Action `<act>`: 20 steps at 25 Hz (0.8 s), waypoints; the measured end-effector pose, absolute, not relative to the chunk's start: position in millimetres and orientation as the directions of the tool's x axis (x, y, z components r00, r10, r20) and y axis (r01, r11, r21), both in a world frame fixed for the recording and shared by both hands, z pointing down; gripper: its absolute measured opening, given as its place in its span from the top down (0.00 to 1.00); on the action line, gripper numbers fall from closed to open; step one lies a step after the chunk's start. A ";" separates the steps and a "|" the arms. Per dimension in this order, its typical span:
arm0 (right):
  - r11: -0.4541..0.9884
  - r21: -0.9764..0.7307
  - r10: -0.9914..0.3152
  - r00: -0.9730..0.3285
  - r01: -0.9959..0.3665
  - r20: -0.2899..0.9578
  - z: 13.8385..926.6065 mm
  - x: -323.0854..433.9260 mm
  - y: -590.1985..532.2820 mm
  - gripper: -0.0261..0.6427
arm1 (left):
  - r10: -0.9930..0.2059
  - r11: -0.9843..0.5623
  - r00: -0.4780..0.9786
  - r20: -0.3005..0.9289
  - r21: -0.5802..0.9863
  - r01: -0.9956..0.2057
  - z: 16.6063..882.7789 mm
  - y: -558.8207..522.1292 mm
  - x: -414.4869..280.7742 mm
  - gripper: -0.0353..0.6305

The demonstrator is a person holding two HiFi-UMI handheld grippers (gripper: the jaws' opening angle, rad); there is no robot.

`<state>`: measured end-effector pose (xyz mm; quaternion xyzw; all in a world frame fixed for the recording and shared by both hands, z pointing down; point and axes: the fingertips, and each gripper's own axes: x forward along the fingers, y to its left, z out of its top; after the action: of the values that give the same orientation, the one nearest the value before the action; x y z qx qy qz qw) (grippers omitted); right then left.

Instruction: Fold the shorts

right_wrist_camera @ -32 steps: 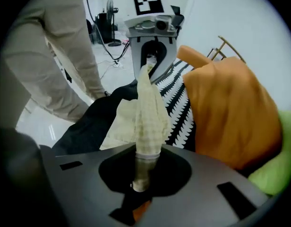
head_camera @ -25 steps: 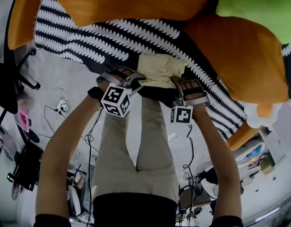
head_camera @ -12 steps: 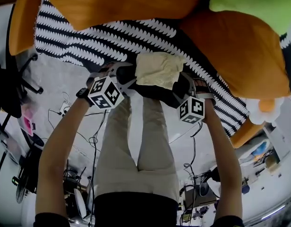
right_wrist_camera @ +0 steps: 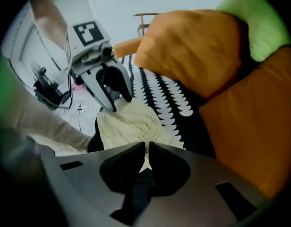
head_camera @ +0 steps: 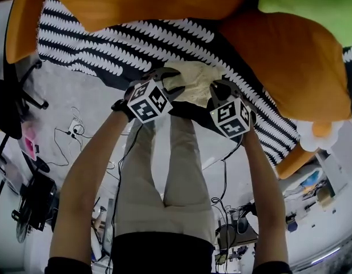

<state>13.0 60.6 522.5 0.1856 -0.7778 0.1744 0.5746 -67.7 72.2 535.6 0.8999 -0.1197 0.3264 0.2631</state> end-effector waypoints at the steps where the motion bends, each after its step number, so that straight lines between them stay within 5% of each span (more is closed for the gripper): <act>1: 0.844 -0.090 -0.088 -0.302 -0.528 0.949 510.0 8.6 60.6 0.91 | -0.049 -0.805 0.766 0.641 0.428 -0.410 533.7 67.9 -72.7 0.66; 5: 0.787 -0.195 -0.062 -0.390 -0.585 0.919 478.4 -4.6 86.7 0.92 | -0.055 -0.761 0.780 0.623 0.479 -0.437 527.0 62.7 -90.2 0.69; 11: 0.761 -0.256 0.106 -0.274 -0.596 0.956 566.9 45.2 159.3 0.92 | 0.096 -0.826 0.714 0.693 0.455 -0.331 564.6 108.9 -62.3 0.71; 15: 0.795 -0.176 0.037 -0.244 -0.580 0.969 572.4 48.5 159.7 0.91 | 0.094 -0.869 0.698 0.710 0.400 -0.290 562.2 108.7 -55.6 0.68; 18: 0.831 -0.098 -0.051 -0.251 -0.547 0.967 537.6 44.0 151.2 0.69 | 0.009 -0.924 0.719 0.695 0.280 -0.260 533.3 88.1 -79.0 0.65; 20: 0.853 -0.008 -0.146 -0.255 -0.521 0.956 508.9 41.2 133.7 0.64 | -0.077 -0.953 0.711 0.699 0.157 -0.258 514.3 68.3 -103.3 0.65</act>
<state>41.2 133.7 508.9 0.2154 -0.7749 0.1641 0.5711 -103.3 68.3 514.3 0.9169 -0.0915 0.3687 0.1226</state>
